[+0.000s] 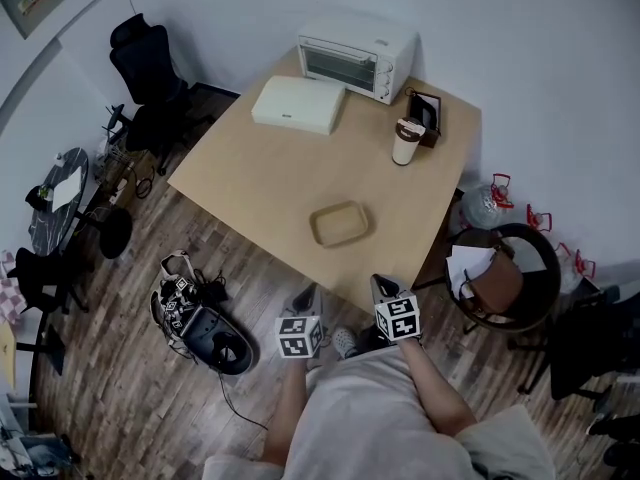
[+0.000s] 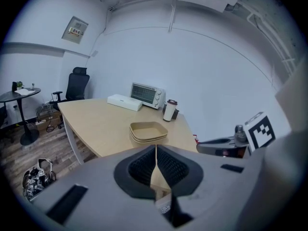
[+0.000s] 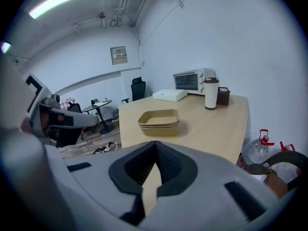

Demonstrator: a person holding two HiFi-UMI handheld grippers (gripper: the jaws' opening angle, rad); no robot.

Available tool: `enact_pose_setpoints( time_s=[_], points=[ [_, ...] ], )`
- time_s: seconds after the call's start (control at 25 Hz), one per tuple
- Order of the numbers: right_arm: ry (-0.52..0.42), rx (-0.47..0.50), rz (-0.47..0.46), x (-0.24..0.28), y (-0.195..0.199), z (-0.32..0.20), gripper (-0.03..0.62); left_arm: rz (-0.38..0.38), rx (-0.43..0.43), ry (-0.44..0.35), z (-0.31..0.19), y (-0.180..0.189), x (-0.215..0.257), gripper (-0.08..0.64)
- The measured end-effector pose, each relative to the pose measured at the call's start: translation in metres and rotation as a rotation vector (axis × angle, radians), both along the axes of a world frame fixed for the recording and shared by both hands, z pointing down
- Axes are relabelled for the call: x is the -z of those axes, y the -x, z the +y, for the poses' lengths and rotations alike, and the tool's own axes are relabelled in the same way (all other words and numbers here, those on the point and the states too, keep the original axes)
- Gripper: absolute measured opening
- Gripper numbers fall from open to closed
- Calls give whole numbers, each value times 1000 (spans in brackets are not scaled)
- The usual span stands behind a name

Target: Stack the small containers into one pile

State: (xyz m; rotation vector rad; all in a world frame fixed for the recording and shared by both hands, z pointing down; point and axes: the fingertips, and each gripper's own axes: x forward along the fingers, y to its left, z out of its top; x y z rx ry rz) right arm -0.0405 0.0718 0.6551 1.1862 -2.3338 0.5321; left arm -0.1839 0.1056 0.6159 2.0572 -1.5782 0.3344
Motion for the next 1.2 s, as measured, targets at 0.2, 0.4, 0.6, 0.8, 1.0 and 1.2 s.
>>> enact_pose_setpoints(
  time_s=[0.2,0.4,0.6,0.8,1.0,1.2],
  points=[
    [-6,35,13,-2,10,4,2,2,-16,6,3,1,-3,11],
    [-8,38,5,2,12,0,2,-3,-14,6,2,3,-1,11],
    [-14,42,4,2,12,0,2,2,-9,-2,-2,2,2,11],
    [-35,72,42,0,10,1,2,-1,-22,2,-4,-6,0,11],
    [-41,83,48,-3,8,3,0,-3,-37,11,-4,-12,-7,11],
    [-36,61,23,-1,4,-3,-1,-4,-32,17,-4,-11,-8,11]
  ],
)
